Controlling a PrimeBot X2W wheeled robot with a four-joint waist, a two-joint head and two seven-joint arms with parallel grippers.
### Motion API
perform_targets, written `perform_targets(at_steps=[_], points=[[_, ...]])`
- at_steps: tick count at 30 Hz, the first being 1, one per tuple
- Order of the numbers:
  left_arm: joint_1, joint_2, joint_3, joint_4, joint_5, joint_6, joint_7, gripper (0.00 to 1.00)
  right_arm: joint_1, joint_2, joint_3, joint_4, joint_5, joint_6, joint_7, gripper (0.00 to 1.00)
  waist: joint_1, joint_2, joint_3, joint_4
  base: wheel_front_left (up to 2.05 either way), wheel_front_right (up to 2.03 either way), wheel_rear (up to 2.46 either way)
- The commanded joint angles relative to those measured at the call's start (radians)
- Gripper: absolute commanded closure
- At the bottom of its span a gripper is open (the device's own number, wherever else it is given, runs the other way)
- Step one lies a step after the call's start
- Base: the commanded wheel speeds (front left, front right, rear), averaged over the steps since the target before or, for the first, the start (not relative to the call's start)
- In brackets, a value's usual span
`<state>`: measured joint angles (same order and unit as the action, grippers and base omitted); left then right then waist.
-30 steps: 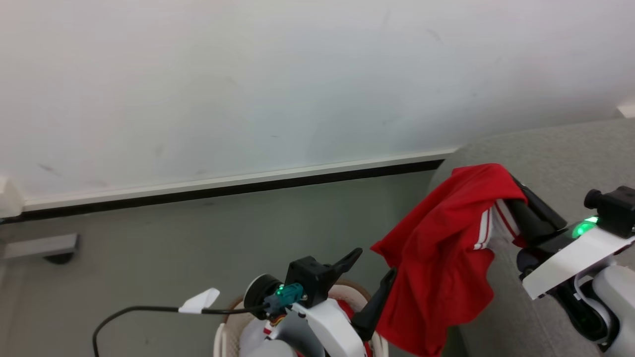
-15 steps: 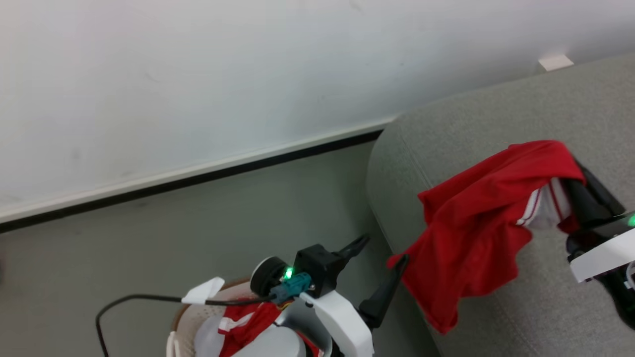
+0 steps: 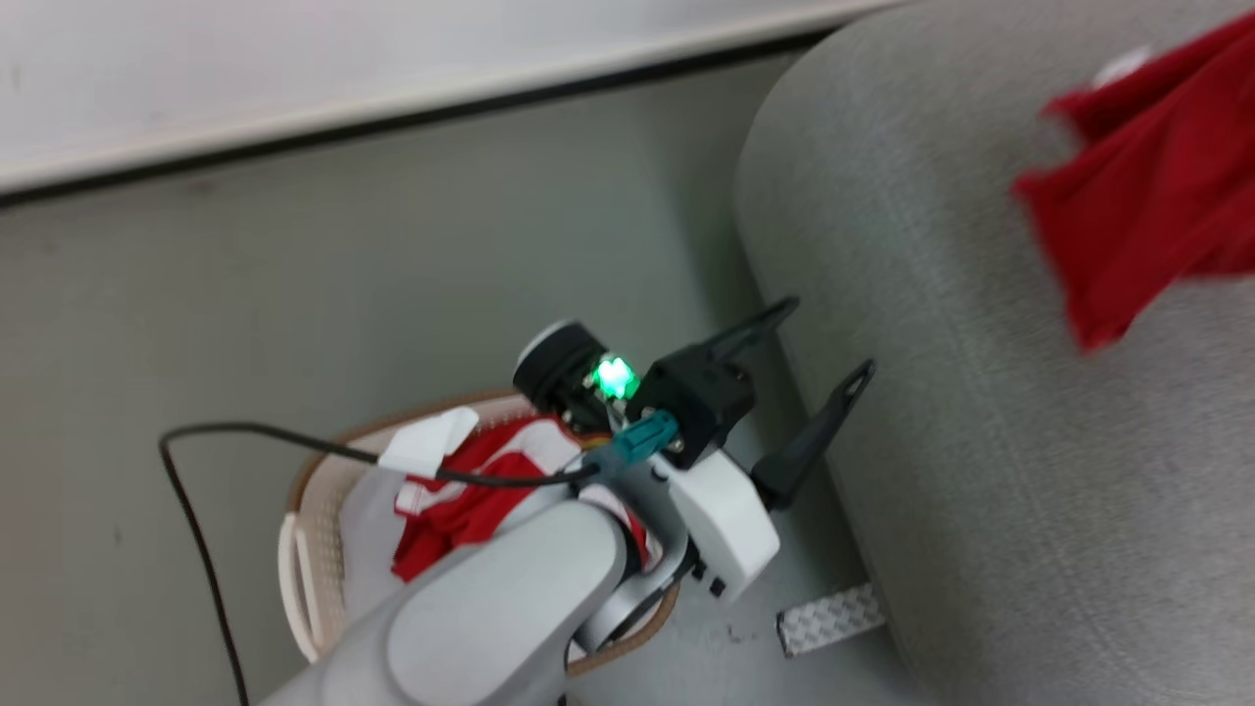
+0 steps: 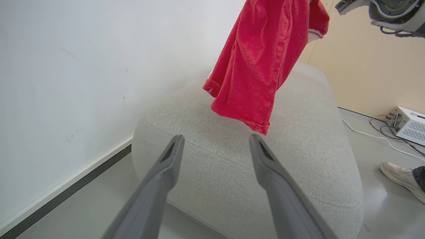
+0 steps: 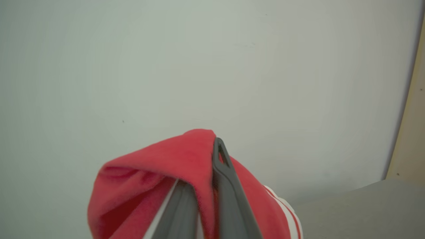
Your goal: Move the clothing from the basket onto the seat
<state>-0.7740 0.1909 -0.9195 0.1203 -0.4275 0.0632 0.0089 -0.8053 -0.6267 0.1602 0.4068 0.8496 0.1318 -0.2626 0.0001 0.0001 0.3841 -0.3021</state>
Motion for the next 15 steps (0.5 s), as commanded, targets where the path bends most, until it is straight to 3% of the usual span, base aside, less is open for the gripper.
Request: perform_targets(at_steps=[1,9,15], points=[[-0.037,0.006,-0.001,-0.005,0.025,-0.005,0.004,0.00,-0.043,-0.003,-0.038,0.025,-0.028,-0.002,-0.003,1.00,-0.0001,-0.0001,0.149,0.055,0.00,0.00,0.00],[-0.176,-0.029,-0.001,-0.011,0.078,-0.020,-0.003,0.00,-0.283,-0.003,-0.251,0.283,-0.216,-0.002,0.011,1.00,-0.0001,-0.0001,0.353,0.134,0.00,0.00,0.00],[-0.201,-0.035,0.001,0.022,0.085,-0.017,-0.032,0.00,-0.332,0.074,-0.353,0.492,-0.348,-0.002,0.000,1.00,-0.0001,-0.0001,0.408,0.170,0.00,0.00,0.00]])
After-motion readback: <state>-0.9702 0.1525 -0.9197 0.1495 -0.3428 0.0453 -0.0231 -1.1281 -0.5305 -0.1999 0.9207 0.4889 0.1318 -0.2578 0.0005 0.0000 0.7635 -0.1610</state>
